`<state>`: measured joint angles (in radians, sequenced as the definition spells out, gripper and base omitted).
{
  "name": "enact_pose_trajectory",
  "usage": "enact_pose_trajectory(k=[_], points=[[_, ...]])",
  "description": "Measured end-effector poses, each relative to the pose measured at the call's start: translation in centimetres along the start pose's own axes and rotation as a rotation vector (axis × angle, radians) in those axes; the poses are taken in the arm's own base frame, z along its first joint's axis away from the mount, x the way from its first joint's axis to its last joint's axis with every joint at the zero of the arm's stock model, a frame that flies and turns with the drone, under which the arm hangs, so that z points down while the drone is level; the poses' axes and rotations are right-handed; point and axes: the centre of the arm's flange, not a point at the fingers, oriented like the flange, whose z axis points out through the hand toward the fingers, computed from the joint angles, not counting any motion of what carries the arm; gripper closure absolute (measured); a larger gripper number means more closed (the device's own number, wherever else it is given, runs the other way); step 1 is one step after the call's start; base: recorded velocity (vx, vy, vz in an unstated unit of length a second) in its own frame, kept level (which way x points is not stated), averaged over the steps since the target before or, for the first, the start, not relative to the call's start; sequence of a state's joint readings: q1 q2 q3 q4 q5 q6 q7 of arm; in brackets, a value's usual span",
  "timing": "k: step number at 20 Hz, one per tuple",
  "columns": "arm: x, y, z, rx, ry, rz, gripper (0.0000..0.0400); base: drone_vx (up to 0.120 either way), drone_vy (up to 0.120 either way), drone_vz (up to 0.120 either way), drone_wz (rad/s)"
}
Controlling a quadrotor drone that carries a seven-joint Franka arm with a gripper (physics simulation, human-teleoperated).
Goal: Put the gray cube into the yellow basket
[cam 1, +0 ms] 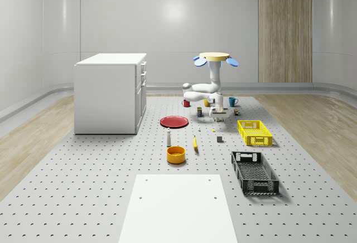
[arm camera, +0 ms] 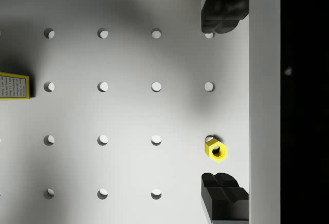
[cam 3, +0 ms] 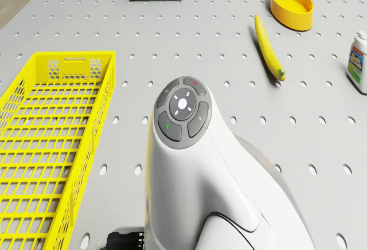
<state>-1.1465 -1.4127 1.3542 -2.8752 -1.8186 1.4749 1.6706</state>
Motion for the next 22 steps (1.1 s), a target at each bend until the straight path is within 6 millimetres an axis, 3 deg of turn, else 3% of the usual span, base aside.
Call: enact_pose_trajectory(k=[8, 12, 18, 22], points=[[0.00, 0.00, 0.00, 0.000, 0.000, 0.000, 0.0000, 0.120, -0.035, -0.025, 0.000], [0.00, 0.00, 0.00, 0.000, 0.000, 0.000, 0.0000, 0.120, 0.000, -0.120, 0.000], [0.00, 0.00, 0.00, 0.000, 0.000, 0.000, 0.0000, 0.120, 0.000, 0.000, 0.000], [0.00, 0.00, 0.00, 0.000, 0.000, 0.000, 0.0000, 0.120, -0.080, 0.000, 0.000]])
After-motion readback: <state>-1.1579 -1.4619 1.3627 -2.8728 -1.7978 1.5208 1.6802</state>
